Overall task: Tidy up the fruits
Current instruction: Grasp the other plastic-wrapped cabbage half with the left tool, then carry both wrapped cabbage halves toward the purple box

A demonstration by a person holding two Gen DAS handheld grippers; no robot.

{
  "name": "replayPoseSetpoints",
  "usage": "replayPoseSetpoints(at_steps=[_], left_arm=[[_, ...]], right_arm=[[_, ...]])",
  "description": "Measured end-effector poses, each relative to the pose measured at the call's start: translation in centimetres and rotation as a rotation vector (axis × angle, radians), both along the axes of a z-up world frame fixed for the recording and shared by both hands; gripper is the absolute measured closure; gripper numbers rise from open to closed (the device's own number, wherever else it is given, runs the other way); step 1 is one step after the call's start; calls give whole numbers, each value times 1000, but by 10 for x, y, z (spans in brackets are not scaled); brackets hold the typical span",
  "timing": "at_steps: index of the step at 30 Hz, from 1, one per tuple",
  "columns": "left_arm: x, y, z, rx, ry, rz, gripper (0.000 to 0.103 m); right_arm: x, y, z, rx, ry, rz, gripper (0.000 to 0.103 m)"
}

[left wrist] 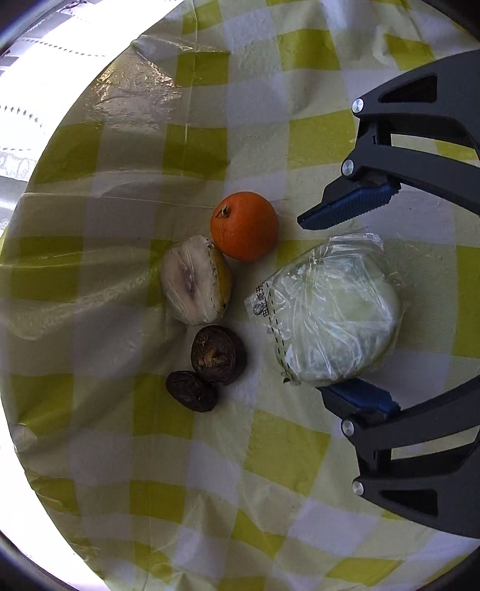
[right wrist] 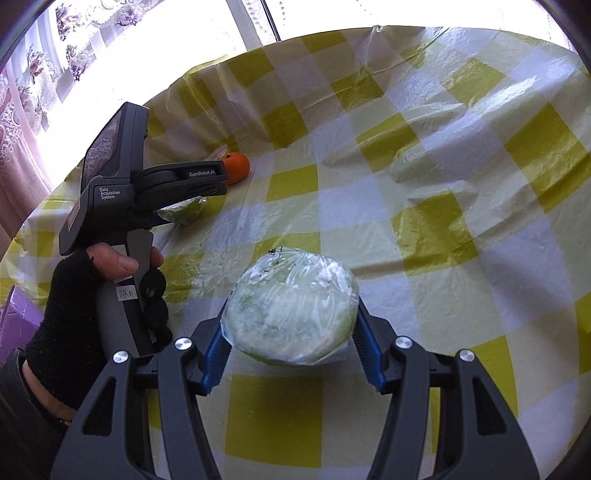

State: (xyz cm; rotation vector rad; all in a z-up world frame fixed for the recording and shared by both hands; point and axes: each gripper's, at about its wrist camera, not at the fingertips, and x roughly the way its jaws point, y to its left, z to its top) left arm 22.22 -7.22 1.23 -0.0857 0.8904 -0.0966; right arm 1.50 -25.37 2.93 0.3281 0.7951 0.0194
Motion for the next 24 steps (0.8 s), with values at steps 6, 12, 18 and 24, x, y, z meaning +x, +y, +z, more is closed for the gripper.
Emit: replayPoseSetpoints(at_steps=[6, 12, 18, 24], left_arm=[[-40, 21, 5, -68, -39, -29, 43], [-133, 64, 6, -188, -52, -39, 43], [-229, 119, 2, -262, -89, 17, 43], [-288, 147, 6, -272, -154, 25, 43]], right_arm=[[-3, -7, -1, 39, -14, -29, 44], [-6, -8, 1, 40, -28, -46, 44], [-6, -8, 1, 32, -20, -51, 44], [-13, -3, 5, -1, -26, -86, 44]])
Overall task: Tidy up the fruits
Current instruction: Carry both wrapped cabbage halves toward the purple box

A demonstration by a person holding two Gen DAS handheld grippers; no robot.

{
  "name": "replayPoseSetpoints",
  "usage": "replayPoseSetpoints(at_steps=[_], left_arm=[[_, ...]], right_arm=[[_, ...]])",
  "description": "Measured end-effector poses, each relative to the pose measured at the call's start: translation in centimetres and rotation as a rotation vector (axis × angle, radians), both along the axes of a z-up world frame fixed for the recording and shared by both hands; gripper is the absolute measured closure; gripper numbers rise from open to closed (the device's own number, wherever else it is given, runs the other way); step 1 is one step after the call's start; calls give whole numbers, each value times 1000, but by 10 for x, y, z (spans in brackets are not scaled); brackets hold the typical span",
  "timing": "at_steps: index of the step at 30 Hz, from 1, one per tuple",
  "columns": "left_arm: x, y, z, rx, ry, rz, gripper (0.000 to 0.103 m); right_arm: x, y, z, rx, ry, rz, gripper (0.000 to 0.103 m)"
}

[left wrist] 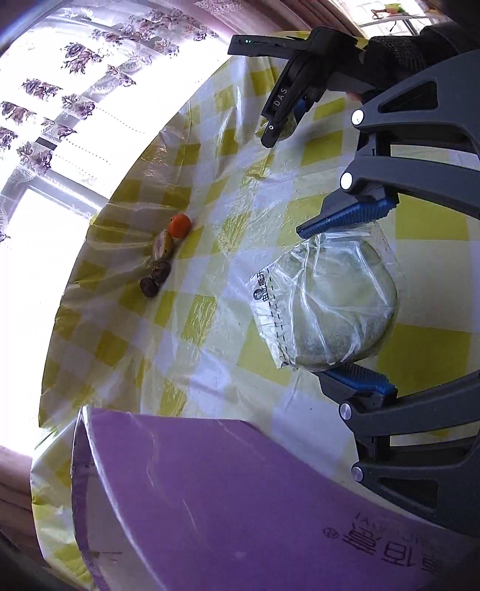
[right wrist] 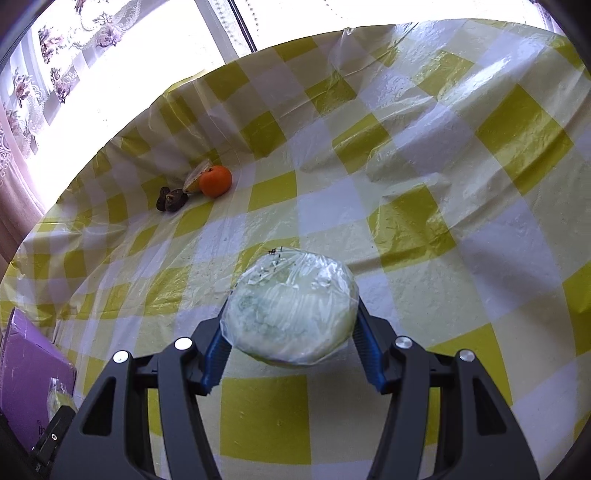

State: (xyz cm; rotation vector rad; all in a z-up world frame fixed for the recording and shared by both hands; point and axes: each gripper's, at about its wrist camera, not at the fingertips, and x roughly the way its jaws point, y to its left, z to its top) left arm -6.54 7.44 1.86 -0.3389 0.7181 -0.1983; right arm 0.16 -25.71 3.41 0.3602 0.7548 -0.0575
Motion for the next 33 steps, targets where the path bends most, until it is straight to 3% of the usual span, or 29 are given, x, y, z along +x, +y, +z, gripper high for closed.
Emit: replayPoseSetpoints(at_steps=[5, 12, 17, 24, 33], left_arm=[[-11, 4, 2, 0, -20, 1, 43], [-26, 1, 5, 28, -53, -6, 43], [-32, 1, 8, 44, -88, 3, 43], [-35, 2, 9, 38, -104, 18, 42], [-56, 5, 19, 95, -176, 55, 42]], right_arm=[[-28, 30, -3, 26, 18, 59, 44], [-75, 100, 2, -38, 10, 212, 44], [-94, 128, 0, -70, 7, 263, 44], [-100, 134, -1, -66, 15, 270, 44], [-104, 130, 0, -37, 0, 264, 44]])
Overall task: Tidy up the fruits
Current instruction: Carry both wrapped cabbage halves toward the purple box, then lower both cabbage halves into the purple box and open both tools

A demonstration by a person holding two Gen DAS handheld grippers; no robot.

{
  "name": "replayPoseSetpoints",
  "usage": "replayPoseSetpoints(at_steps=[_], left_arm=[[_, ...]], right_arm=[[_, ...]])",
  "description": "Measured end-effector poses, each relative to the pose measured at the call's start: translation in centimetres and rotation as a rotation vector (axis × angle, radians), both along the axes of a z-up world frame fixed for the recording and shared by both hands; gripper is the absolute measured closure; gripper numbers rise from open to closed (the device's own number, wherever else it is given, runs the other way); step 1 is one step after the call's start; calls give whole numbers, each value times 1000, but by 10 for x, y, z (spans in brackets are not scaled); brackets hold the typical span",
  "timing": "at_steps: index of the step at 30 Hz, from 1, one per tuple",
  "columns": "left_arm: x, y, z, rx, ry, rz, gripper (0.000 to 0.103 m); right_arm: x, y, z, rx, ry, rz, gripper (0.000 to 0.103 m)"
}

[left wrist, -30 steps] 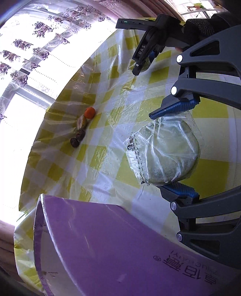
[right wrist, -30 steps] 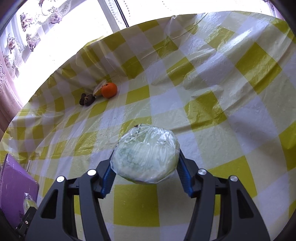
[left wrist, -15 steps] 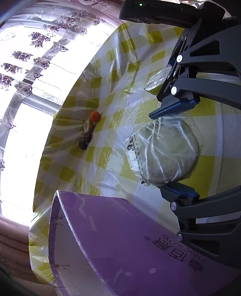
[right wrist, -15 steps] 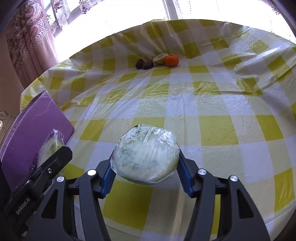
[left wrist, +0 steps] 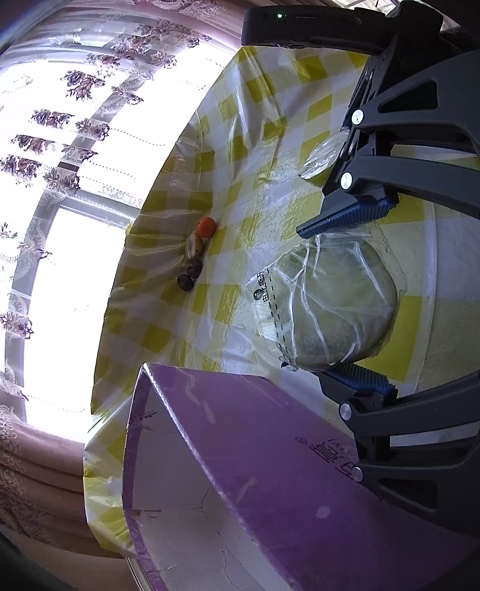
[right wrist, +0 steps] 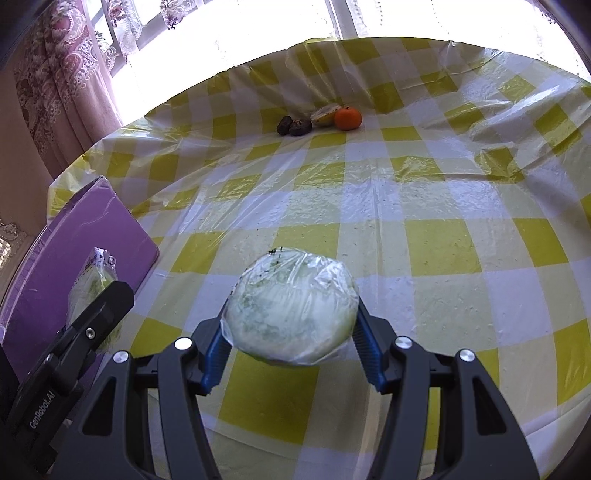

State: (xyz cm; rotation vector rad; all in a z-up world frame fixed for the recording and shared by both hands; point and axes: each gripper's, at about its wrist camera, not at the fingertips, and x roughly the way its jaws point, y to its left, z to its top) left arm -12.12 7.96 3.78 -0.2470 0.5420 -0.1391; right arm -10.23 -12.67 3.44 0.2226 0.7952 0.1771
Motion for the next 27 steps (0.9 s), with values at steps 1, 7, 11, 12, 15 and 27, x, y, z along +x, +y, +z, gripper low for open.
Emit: replayPoseSetpoints(at_steps=[1, 7, 11, 12, 15, 27], left_arm=[[-4, 2, 3, 9, -15, 3, 42], [-42, 12, 25, 54, -123, 12, 42], [-73, 12, 45, 101, -217, 3, 42], [-79, 14, 50, 103, -239, 2, 42], [-95, 22, 66, 109, -297, 20, 42], [-144, 110, 91, 98, -369, 328, 42]], right_arm=[[-2, 1, 0, 2, -3, 6, 44], [-10, 19, 3, 10, -16, 48, 44], [-17, 39, 8, 5, -35, 100, 44], [-20, 44, 11, 6, -44, 111, 44], [-26, 55, 22, 20, -75, 136, 44], [-62, 139, 84, 17, -249, 381, 44]])
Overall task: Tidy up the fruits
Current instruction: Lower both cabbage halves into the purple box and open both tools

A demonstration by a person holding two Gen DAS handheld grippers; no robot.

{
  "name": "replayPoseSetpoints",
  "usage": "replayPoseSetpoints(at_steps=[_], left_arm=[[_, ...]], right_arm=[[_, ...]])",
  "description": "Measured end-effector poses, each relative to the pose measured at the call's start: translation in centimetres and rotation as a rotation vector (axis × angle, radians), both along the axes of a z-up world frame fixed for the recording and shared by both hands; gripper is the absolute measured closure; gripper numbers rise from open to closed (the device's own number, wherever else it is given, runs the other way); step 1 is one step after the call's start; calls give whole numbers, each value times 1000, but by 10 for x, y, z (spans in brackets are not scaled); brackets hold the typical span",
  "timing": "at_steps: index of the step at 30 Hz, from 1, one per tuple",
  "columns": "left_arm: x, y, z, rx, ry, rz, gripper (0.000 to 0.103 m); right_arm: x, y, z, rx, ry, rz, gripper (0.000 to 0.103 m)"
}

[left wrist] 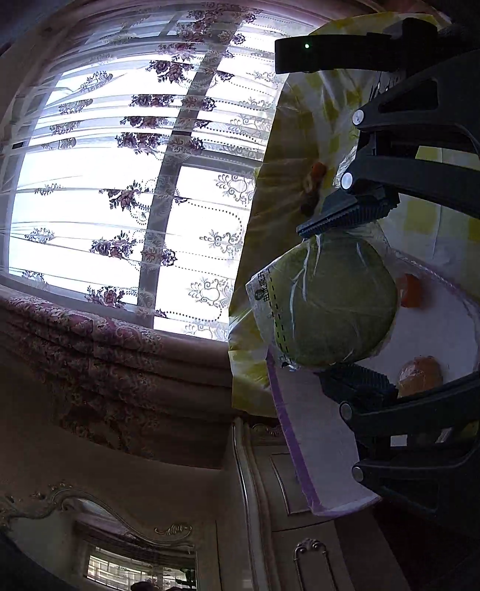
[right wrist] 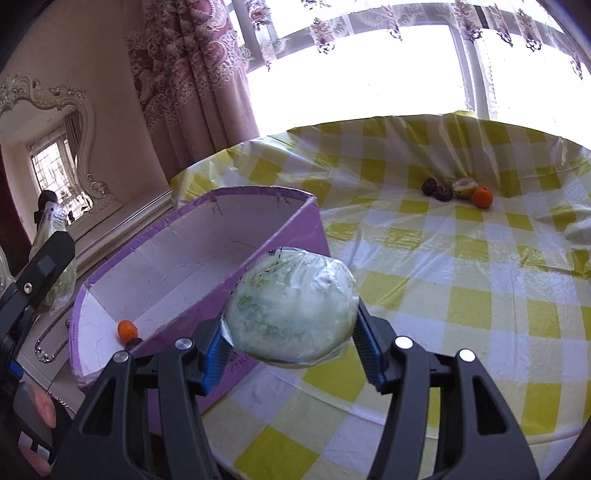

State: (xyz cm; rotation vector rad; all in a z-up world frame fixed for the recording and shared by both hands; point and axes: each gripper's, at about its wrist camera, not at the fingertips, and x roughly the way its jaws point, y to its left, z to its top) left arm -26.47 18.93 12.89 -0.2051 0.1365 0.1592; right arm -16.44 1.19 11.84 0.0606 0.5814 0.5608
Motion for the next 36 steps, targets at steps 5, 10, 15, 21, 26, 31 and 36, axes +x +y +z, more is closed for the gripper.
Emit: replayPoseSetpoints(at_steps=[5, 10, 15, 21, 26, 31, 36], left_arm=[[-10, 34, -8, -39, 8, 149, 42], [-7, 56, -22, -68, 67, 229, 42], [1, 71, -37, -67, 152, 269, 42], [17, 75, -48, -2, 225, 284, 42], [18, 77, -49, 10, 244, 305, 42], [23, 77, -48, 38, 275, 312, 39], [18, 80, -42, 32, 246, 386, 6]], right_arm=[[-14, 50, 15, -39, -81, 121, 44], [-13, 95, 12, -93, -100, 207, 43], [-1, 128, -6, -205, -81, 230, 43], [-5, 150, -18, -352, -133, 235, 43], [0, 159, -23, -402, -126, 229, 43], [3, 159, -22, -422, -131, 211, 23], [4, 155, -20, -409, -134, 205, 6]])
